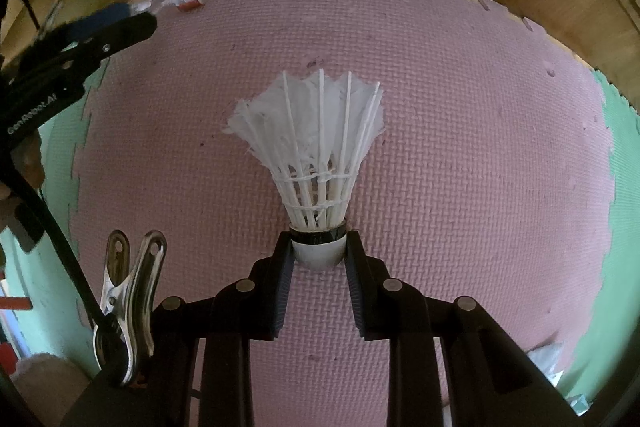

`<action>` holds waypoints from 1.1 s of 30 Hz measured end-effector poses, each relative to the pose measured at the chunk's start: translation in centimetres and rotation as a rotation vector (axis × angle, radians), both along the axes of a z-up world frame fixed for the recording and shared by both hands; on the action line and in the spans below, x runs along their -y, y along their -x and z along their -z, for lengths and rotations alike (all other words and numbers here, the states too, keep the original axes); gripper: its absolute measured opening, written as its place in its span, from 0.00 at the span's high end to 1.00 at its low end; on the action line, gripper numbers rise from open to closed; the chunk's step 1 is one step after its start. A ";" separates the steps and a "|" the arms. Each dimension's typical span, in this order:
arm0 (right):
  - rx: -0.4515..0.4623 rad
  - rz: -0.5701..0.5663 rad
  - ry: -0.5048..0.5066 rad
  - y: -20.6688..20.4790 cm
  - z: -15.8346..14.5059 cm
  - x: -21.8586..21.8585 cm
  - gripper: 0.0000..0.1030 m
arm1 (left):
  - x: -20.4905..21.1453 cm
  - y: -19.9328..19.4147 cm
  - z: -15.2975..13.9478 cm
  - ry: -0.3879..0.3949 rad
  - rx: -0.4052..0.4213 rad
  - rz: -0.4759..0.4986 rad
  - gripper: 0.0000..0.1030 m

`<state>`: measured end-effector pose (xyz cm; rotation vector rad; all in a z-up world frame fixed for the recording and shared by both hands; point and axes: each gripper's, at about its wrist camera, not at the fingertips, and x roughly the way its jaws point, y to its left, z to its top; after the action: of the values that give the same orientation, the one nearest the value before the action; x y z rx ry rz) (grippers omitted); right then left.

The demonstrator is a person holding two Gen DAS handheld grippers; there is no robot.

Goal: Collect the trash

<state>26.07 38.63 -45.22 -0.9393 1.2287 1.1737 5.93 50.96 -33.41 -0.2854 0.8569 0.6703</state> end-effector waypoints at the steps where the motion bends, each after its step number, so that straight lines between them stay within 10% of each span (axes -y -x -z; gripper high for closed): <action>1: 0.000 -0.001 0.000 0.1 0.0 0.0 0.74 | 0.1 -0.2 -0.2 -0.012 -0.012 0.014 0.41; 9: -0.002 -0.004 -0.010 0.2 0.0 0.2 0.74 | 0.8 -4.7 1.3 -0.016 0.012 0.054 0.41; 22: -0.006 -0.006 -0.018 0.2 0.0 0.4 0.74 | 3.3 -11.9 4.7 -0.209 -0.186 0.359 0.38; 33: -0.016 -0.007 -0.027 -0.1 -0.2 0.7 0.74 | -0.5 -12.0 9.1 0.111 -0.164 0.202 0.43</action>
<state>26.20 37.92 -45.01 -0.9162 1.2205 1.2026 17.89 51.48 -42.55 -0.2412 1.0660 0.4625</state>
